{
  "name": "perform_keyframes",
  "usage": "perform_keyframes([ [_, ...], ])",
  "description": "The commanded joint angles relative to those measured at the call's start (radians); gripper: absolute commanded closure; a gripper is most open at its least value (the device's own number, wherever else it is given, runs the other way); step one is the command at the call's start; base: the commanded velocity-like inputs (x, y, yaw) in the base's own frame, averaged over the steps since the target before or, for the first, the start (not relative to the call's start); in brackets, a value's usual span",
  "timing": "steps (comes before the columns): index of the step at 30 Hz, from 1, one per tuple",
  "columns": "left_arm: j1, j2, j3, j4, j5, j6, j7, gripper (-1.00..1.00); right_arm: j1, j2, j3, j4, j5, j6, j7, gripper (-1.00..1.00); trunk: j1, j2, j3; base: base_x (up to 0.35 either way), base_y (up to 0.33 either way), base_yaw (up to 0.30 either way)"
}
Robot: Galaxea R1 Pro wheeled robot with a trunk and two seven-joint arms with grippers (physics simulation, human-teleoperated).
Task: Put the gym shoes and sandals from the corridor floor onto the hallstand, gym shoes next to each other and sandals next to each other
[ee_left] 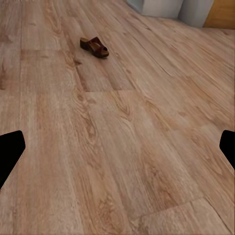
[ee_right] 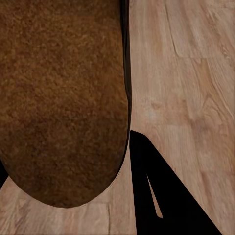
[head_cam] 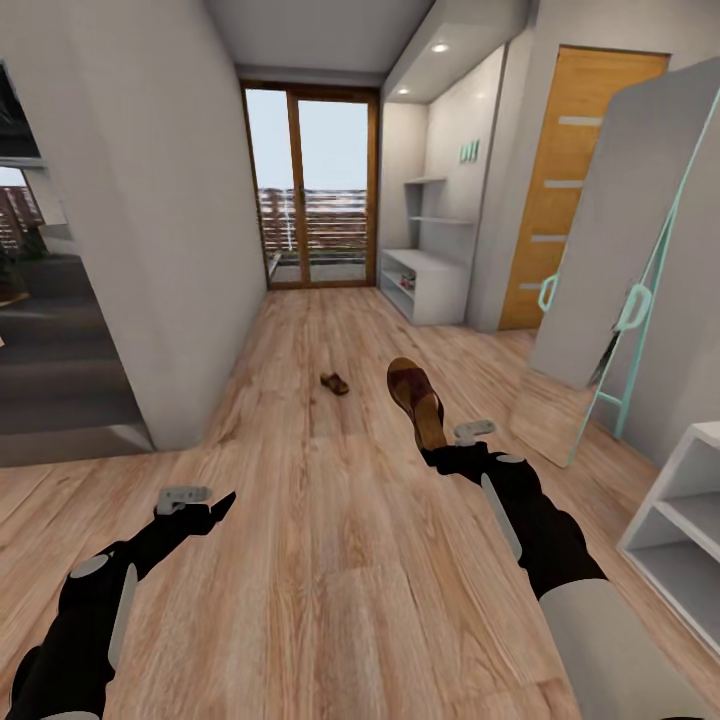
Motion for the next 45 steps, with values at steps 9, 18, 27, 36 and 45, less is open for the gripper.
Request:
perform_keyframes([
  [9,-0.001,-0.001,0.002,-0.001,-0.006,0.005,-0.007,-1.00,-0.001,0.000,0.001,-0.001,-0.004,0.006,-0.002,1.00,0.000,0.000,-0.001,0.348,0.071,0.000],
  [18,-0.001,-0.001,0.002,-0.001,-0.006,0.005,-0.007,-1.00,-0.001,0.000,0.001,0.000,-0.004,0.006,-0.002,1.00,0.000,0.000,-0.001,0.348,0.071,0.000],
  [27,-0.001,-0.003,0.002,-0.001,-0.006,0.005,-0.007,-1.00,-0.001,0.000,0.001,0.000,-0.004,0.006,-0.002,1.00,0.000,0.000,-0.001,0.348,0.071,0.000],
  [36,-0.001,-0.004,0.002,-0.001,-0.006,0.005,-0.007,-1.00,-0.001,0.000,0.001,0.000,-0.004,0.006,-0.002,1.00,0.000,0.000,-0.001,0.348,0.071,0.000],
  [45,-0.001,-0.005,0.002,-0.001,-0.006,0.005,-0.007,-1.00,-0.001,0.000,0.001,0.000,-0.004,0.006,-0.002,1.00,0.000,0.000,-0.001,0.348,0.071,0.000],
])
